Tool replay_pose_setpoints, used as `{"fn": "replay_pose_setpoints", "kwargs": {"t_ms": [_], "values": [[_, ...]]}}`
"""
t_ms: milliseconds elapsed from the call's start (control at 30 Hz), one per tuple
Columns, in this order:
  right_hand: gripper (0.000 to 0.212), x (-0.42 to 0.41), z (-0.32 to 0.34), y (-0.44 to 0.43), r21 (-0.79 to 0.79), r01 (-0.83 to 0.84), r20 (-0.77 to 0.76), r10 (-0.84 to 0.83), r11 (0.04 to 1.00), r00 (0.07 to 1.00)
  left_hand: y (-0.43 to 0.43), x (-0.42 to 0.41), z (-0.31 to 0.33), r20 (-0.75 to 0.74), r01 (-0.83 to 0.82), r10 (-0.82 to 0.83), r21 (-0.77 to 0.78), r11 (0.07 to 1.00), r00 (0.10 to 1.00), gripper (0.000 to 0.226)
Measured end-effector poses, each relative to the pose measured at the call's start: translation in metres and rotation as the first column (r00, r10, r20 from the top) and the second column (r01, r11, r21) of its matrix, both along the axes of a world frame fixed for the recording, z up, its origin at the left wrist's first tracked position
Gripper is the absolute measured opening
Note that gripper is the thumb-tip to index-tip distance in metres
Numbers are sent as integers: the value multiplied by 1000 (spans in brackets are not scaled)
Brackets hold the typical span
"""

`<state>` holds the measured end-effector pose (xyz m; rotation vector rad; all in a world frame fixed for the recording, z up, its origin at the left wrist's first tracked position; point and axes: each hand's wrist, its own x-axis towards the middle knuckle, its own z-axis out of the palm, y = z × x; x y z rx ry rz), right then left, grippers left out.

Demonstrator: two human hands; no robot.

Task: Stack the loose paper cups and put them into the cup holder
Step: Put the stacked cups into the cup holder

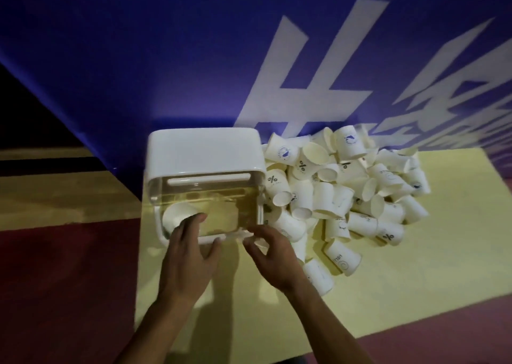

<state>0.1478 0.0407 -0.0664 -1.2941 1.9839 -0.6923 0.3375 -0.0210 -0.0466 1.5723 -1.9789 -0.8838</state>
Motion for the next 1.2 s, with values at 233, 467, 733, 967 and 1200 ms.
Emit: {"fn": "replay_pose_setpoints", "kwargs": {"t_ms": [233,467,733,967,1200], "values": [[19,-117,13,85,47,284,0,-284,958,959,18,-156,19,-23,329,-330,-45,943,944,55],[19,-233,12,137,34,371,3,-371,928,929,30,-318,24,104,486,-479,-61,872,872,66],[12,-340,0,154,12,368,43,-368,930,929,6,-440,-16,564,639,-490,-91,764,665,84],[12,-397,-8,149,47,392,115,-395,919,912,0,-455,-39,788,719,-369,-131,682,493,74],[20,-437,-1,110,-13,382,68,-380,924,922,-11,-445,-34,717,743,-452,-136,655,530,70]]}}
